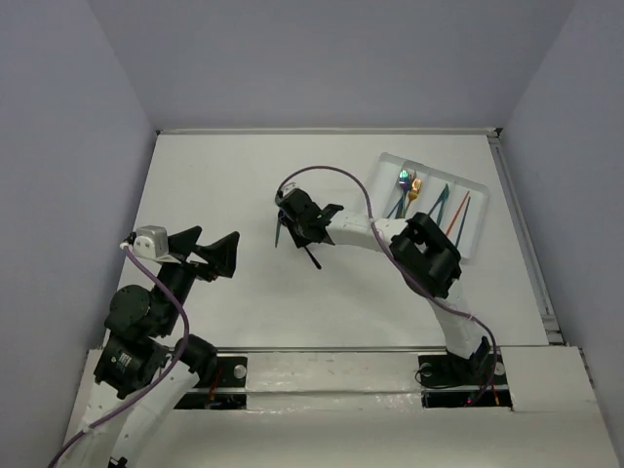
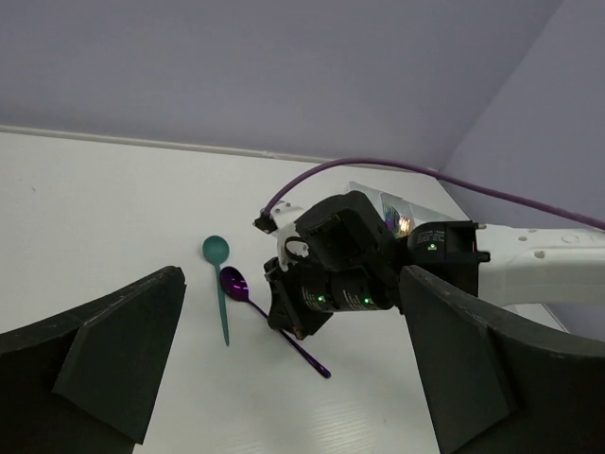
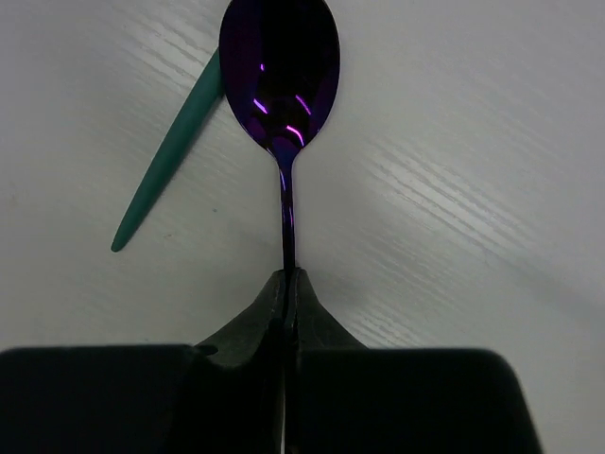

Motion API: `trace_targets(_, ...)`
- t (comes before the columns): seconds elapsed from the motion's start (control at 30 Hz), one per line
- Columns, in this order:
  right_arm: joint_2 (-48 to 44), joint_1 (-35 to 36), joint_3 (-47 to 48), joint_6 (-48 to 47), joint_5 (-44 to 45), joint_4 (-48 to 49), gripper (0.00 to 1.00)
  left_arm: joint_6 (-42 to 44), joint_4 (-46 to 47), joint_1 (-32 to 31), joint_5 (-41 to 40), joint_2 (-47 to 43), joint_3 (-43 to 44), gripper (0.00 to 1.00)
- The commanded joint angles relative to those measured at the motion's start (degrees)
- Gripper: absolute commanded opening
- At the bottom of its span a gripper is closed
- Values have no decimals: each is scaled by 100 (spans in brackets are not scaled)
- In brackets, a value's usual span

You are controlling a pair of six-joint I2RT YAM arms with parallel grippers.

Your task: Sort the eating utensils into containers

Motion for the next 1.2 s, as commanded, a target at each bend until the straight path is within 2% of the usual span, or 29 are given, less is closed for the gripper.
trace_targets(0.0, -474, 5, -329, 150, 392, 75, 0, 10, 288, 52, 68, 90, 79, 99)
trace_targets(0.2, -1432, -222, -795, 422, 762, 848, 0, 10, 279, 52, 67, 72, 71, 99)
trace_targets(0.37, -2222, -1065, -1365, 1054, 824, 1445, 0, 10, 270, 52, 85, 72, 71, 99)
trace_targets(0.47, -2391, -1670, -1612, 1510, 963, 1675, 0, 10, 279, 52, 111, 63, 71, 99)
trace_targets(0.67, -2146, -2577, -1622, 2110, 1219, 1983, 0, 19, 279, 52, 146, 72, 62, 99)
trace_targets(0.87, -1522, -2894, -1104, 2198, 1219, 1755, 0, 10, 287, 52, 147, 90, 71, 99)
trace_targets(1.17, -924, -3071, -1006, 2427, 929, 1790, 0, 28, 296, 52, 155, 125, 71, 99)
